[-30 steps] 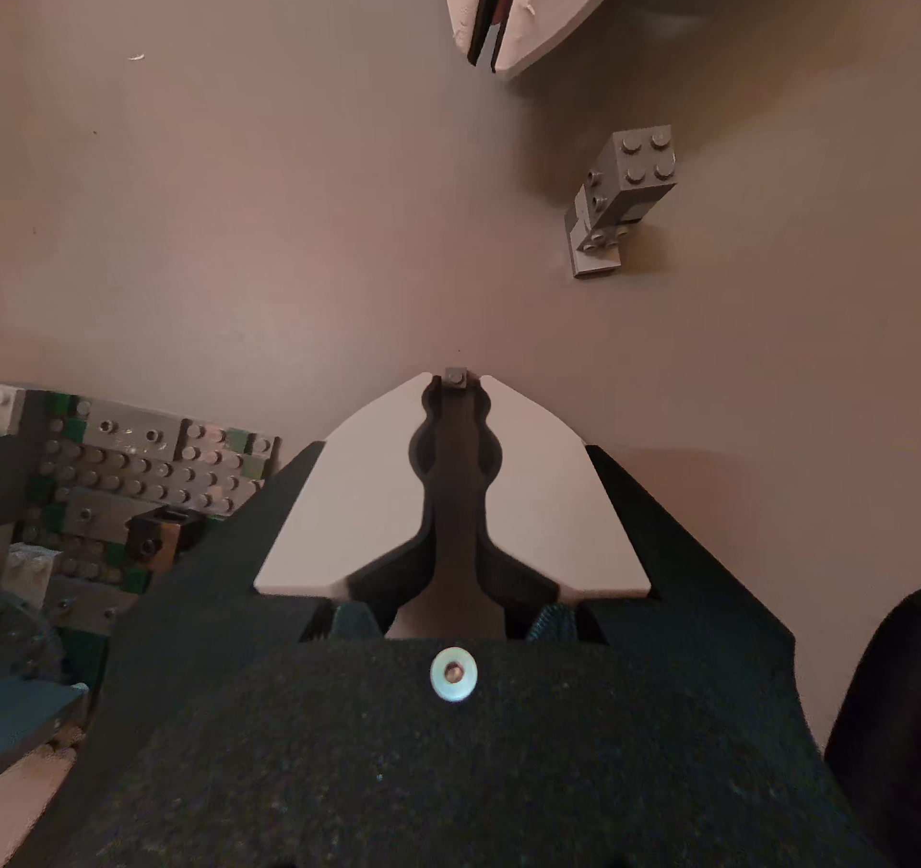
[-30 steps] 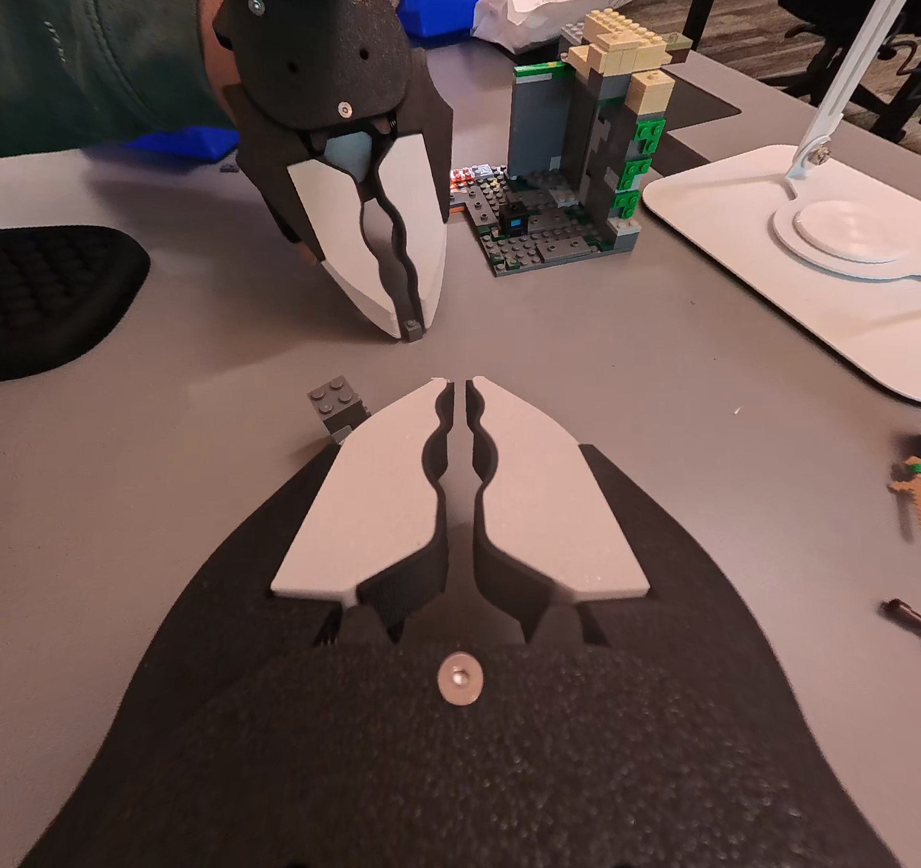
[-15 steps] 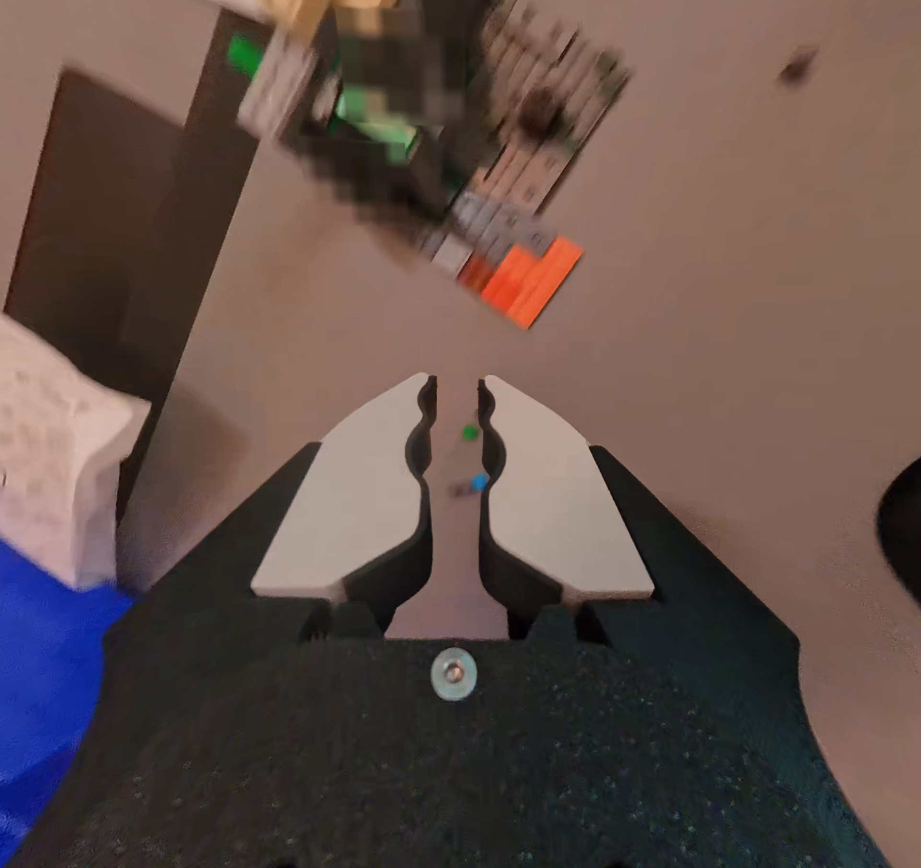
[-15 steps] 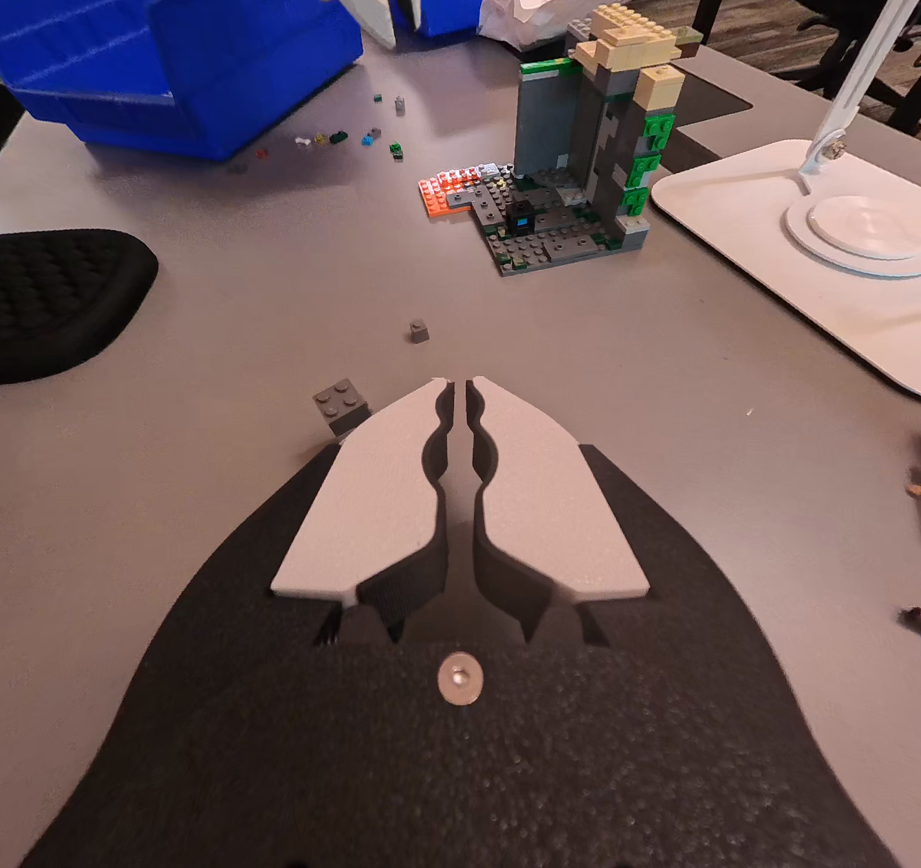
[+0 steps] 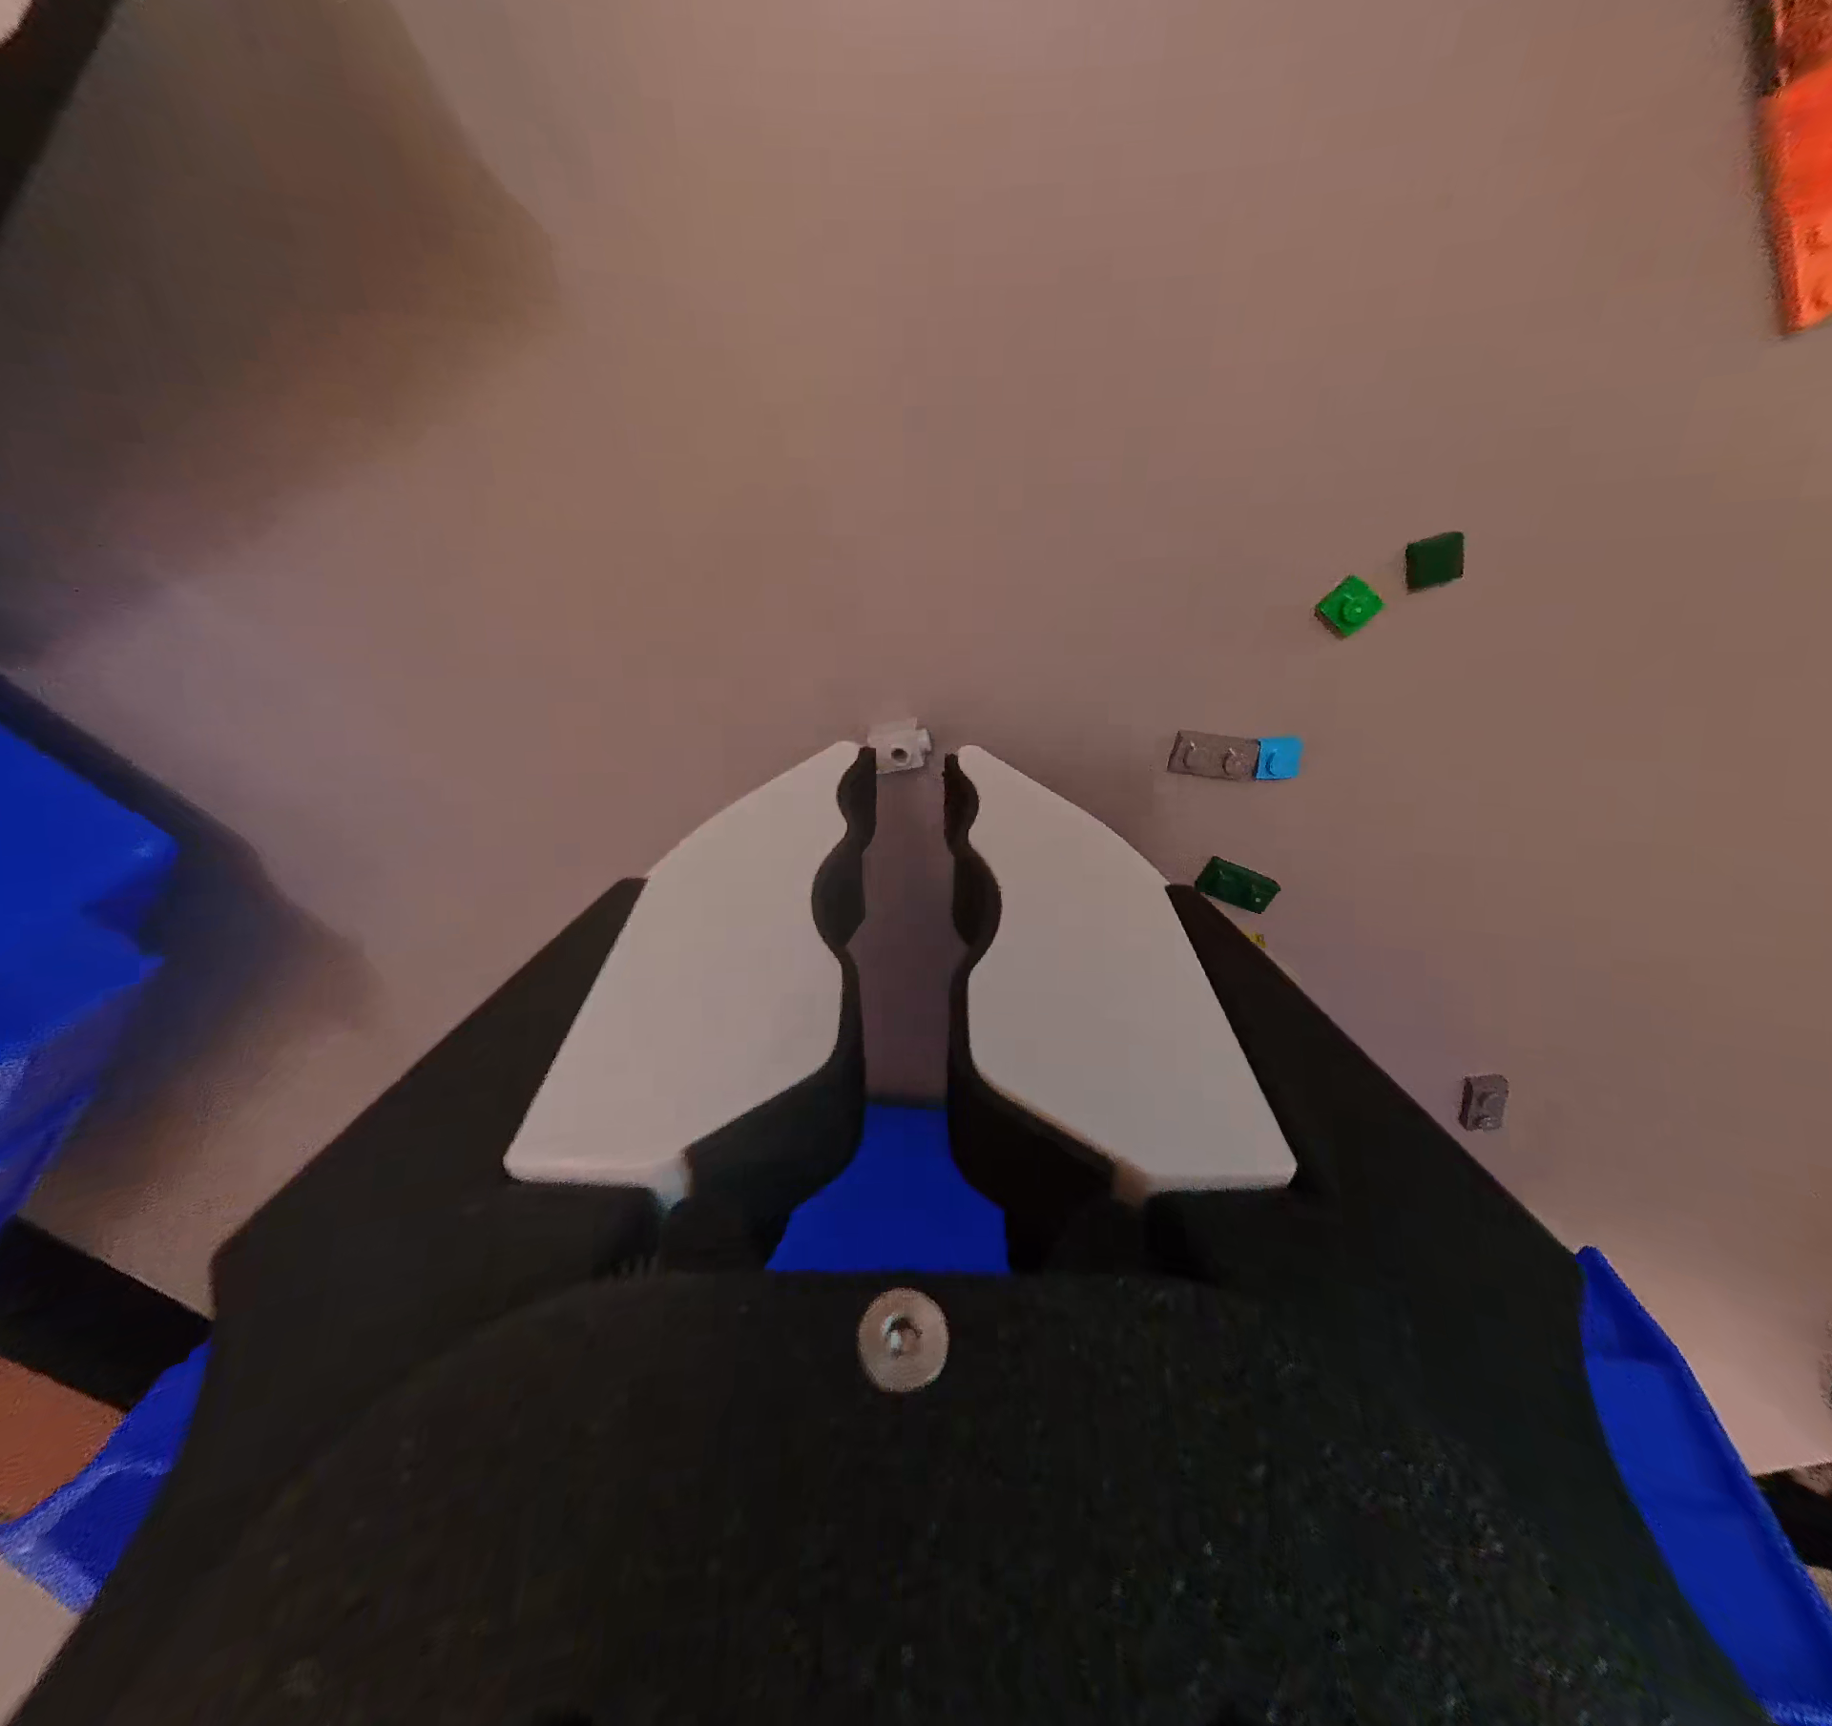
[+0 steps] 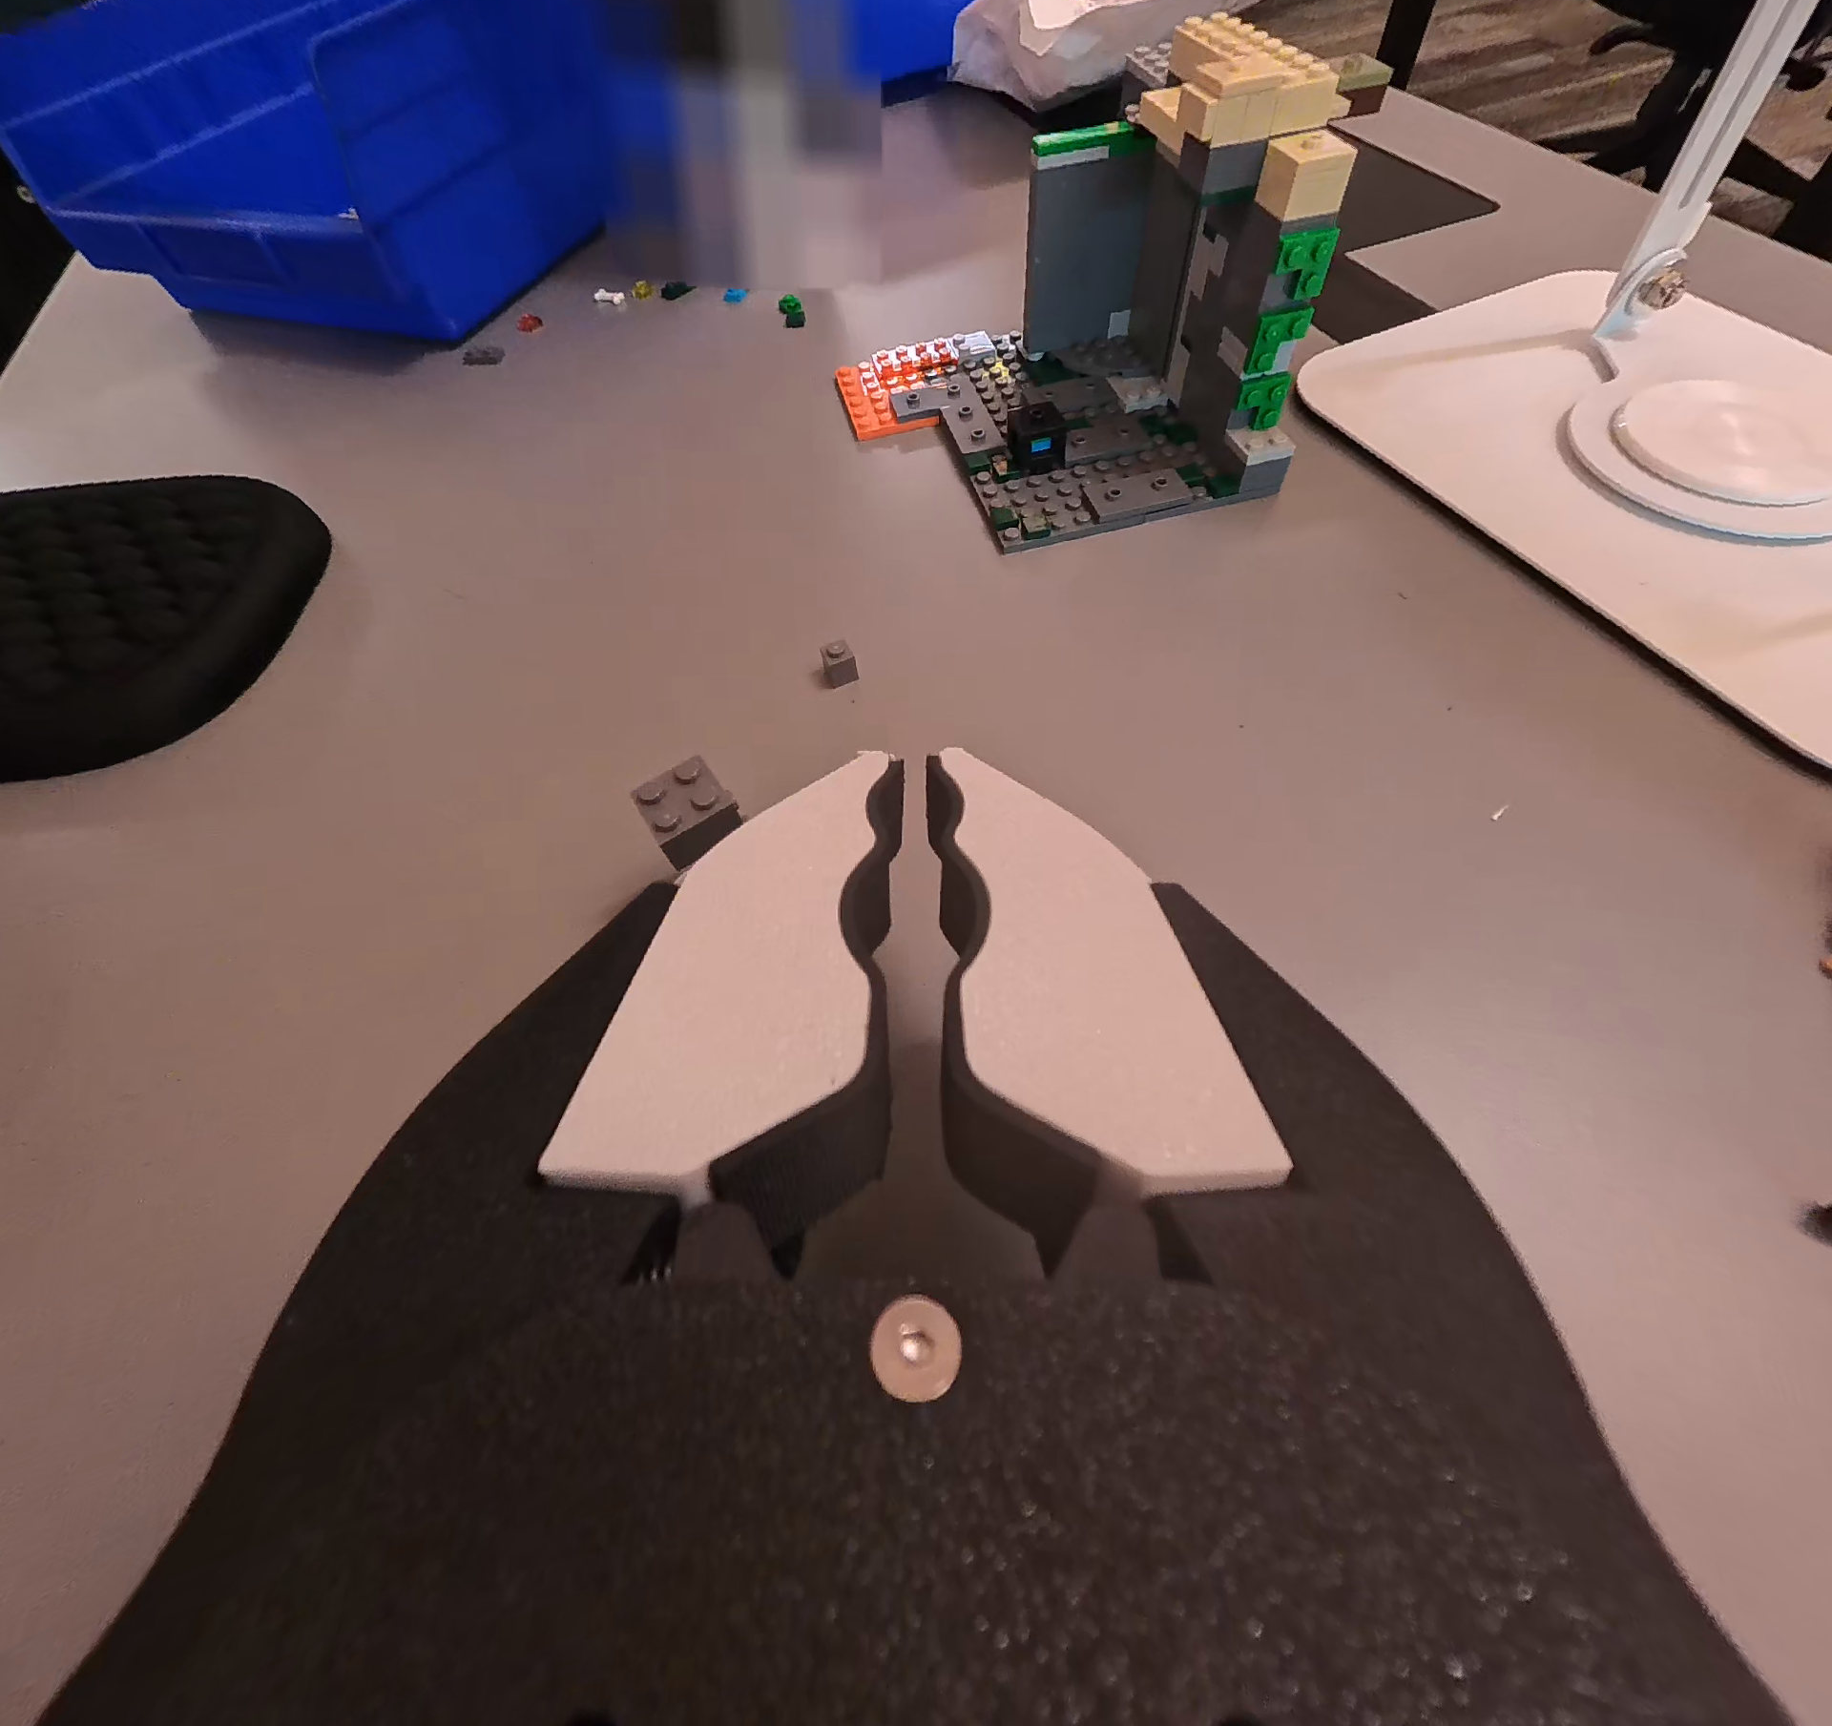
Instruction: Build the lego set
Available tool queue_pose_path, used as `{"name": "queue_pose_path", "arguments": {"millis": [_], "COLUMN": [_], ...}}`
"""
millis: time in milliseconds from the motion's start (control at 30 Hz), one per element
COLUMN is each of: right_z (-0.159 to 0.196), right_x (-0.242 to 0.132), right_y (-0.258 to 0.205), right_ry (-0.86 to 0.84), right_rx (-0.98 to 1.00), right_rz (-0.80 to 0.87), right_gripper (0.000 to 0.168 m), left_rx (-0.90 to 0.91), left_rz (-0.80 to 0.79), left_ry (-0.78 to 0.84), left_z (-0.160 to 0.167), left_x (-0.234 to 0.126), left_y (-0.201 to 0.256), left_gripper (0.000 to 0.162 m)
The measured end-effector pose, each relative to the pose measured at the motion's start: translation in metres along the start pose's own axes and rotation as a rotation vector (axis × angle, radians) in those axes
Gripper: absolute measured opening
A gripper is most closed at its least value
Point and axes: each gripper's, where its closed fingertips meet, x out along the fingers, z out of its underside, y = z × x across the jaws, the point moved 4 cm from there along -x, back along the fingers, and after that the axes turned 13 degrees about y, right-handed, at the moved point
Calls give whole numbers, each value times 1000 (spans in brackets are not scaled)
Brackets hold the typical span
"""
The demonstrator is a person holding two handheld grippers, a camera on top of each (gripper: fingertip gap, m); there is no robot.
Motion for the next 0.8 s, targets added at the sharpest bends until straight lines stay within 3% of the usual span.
{"name": "queue_pose_path", "arguments": {"millis": [400, 500, 800], "right_z": [1, 1, -2], "right_x": [0, 0, 0], "right_y": [0, 0, -1], "right_ry": [-1, -2, 4], "right_rx": [5, 3, -8], "right_rz": [-3, -3, -2], "right_gripper": [4, 4, 3], "left_rx": [-43, -49, 11], "left_rz": [10, -13, -75], "left_ry": [-52, -59, -138], "left_z": [2, 2, -2], "left_x": [8, 9, 10], "left_y": [1, -2, 1], "left_gripper": [12, 5, 6]}}
